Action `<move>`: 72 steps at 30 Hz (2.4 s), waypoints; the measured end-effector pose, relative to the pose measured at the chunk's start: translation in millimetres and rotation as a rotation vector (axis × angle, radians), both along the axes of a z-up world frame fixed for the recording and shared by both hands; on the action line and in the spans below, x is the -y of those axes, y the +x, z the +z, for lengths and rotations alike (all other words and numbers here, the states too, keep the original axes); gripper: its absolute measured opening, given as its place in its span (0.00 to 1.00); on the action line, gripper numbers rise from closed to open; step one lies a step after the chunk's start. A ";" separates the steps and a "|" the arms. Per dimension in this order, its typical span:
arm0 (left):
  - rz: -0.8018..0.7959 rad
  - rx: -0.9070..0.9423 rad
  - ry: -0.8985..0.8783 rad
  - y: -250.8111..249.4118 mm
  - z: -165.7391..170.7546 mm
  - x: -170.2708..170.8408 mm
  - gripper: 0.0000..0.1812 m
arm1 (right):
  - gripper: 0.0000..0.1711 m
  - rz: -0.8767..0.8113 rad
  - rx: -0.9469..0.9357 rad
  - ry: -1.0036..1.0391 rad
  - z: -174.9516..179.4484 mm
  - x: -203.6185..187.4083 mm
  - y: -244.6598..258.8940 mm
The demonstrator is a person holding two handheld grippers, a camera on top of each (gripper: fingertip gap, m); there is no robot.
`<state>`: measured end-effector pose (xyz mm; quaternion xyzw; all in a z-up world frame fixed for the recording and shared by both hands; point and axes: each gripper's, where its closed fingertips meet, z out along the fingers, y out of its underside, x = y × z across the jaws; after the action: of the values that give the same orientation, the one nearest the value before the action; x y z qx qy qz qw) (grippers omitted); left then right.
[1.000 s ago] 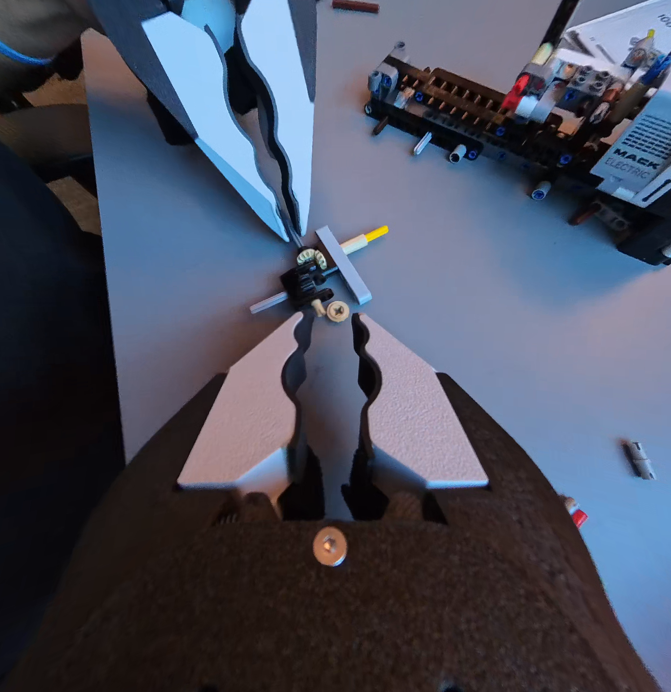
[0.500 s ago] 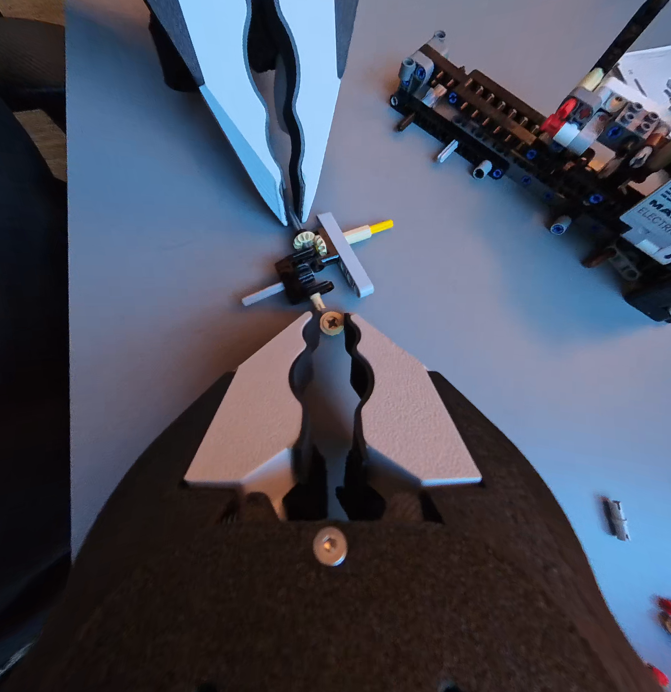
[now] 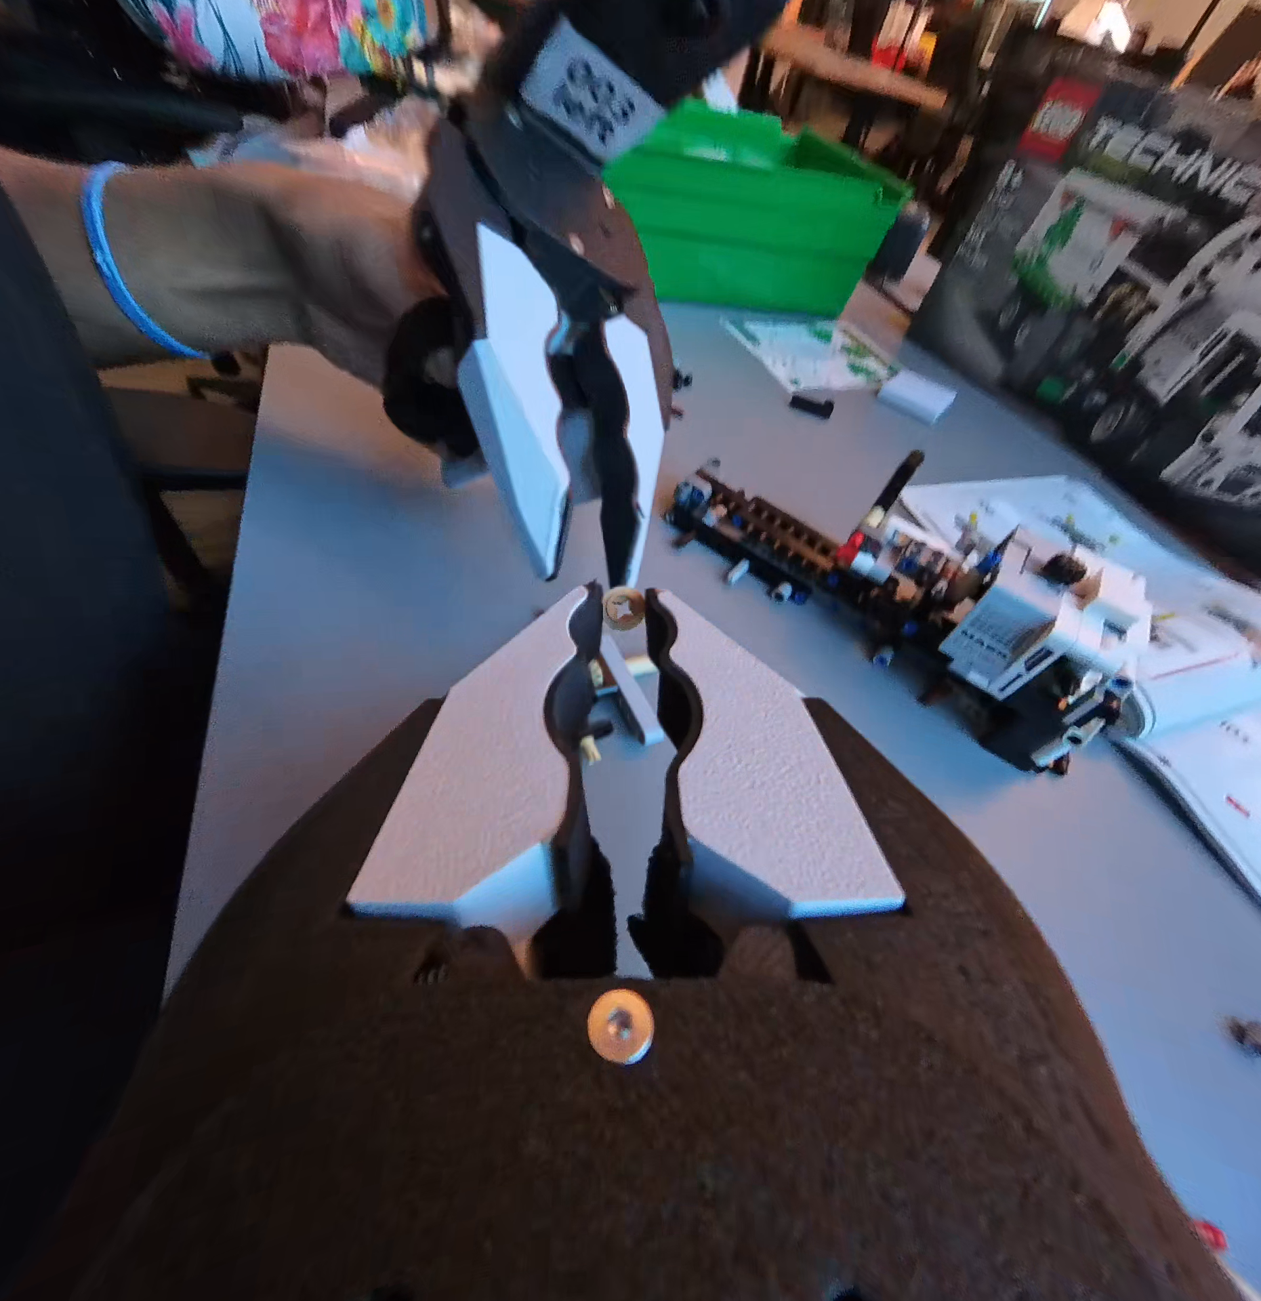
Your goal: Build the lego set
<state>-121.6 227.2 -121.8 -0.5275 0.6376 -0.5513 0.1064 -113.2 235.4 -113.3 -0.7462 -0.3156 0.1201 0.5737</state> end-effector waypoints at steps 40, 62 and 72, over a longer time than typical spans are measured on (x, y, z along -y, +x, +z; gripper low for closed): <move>0.030 -0.076 -0.492 -7.1 15.2 6.8 0.05 | 0.05 0.012 0.128 0.176 10.7 2.5 -26.9; 0.078 -0.189 0.296 -66.2 -64.2 5.2 0.11 | 0.05 0.009 0.092 -0.224 -46.4 32.6 -43.5; 0.060 -0.020 0.497 -54.3 -54.8 13.2 0.00 | 0.05 -0.117 -0.060 -0.328 -49.2 28.2 -44.5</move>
<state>-175.9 214.0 -176.6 -0.5093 0.7385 -0.3690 0.2430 -157.7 207.2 -162.5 -0.8430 -0.2305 0.1585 0.4594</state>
